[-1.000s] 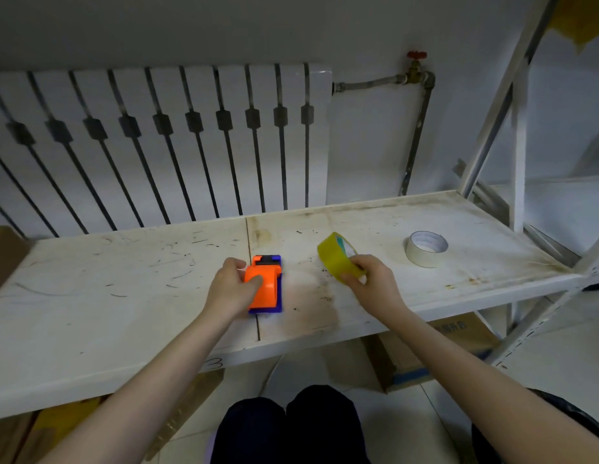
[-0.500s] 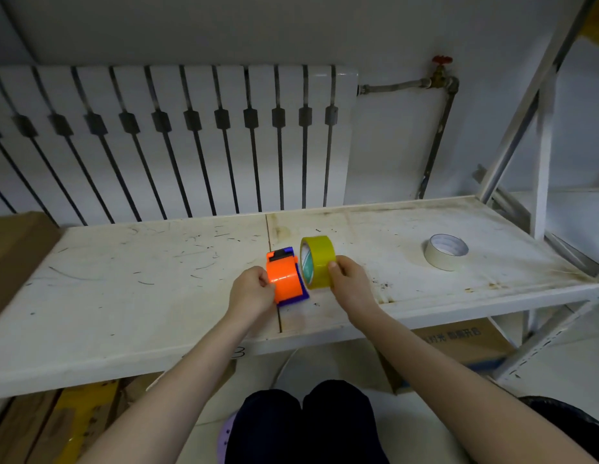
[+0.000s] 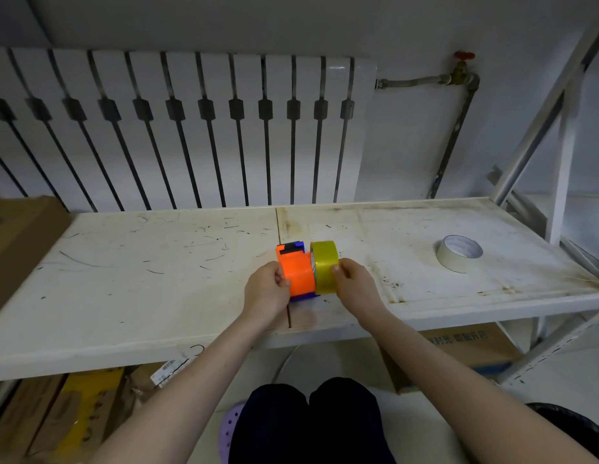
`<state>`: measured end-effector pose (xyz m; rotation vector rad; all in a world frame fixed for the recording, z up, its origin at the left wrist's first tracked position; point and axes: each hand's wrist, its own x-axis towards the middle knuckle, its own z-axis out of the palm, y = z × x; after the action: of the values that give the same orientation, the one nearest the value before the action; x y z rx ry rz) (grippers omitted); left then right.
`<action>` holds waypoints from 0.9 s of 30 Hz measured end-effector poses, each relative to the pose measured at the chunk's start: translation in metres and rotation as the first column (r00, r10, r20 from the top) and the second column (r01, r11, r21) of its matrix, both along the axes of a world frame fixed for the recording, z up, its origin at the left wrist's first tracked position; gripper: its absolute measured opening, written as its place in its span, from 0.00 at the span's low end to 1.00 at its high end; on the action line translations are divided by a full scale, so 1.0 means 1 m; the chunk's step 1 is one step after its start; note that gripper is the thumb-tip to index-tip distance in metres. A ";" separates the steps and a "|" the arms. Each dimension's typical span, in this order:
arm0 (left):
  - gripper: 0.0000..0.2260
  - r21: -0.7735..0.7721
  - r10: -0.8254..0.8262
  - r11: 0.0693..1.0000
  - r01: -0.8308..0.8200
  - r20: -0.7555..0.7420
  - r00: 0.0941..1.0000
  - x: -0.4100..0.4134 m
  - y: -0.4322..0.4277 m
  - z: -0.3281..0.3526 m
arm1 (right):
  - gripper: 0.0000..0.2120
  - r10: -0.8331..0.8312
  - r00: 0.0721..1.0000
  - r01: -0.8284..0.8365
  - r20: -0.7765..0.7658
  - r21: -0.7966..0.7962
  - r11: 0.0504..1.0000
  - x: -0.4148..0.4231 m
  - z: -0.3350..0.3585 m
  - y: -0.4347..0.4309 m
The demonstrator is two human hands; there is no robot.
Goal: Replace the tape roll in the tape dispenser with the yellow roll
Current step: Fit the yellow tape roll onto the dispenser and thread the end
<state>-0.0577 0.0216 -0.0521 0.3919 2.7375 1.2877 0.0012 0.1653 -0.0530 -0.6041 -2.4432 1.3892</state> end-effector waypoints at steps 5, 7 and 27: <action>0.14 -0.073 -0.062 0.996 0.059 -0.048 0.997 0.003 0.004 -0.002 | 0.12 -0.002 0.996 0.015 0.088 -0.141 0.990 -0.008 -0.001 0.002; 0.16 -0.086 -0.070 0.994 0.065 -0.052 0.996 0.002 0.002 -0.003 | 0.14 0.008 0.996 0.004 0.089 -0.140 0.990 -0.009 -0.002 0.001; 0.06 -0.168 -0.060 0.985 0.033 -0.160 0.985 -0.001 0.006 0.004 | 0.10 0.118 0.977 -0.102 0.175 -0.096 0.990 0.001 0.004 -0.008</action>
<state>-0.0584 0.0276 -0.0478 0.5660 2.9235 1.0512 0.0022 0.1577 -0.0487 -0.6493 -2.6046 1.5531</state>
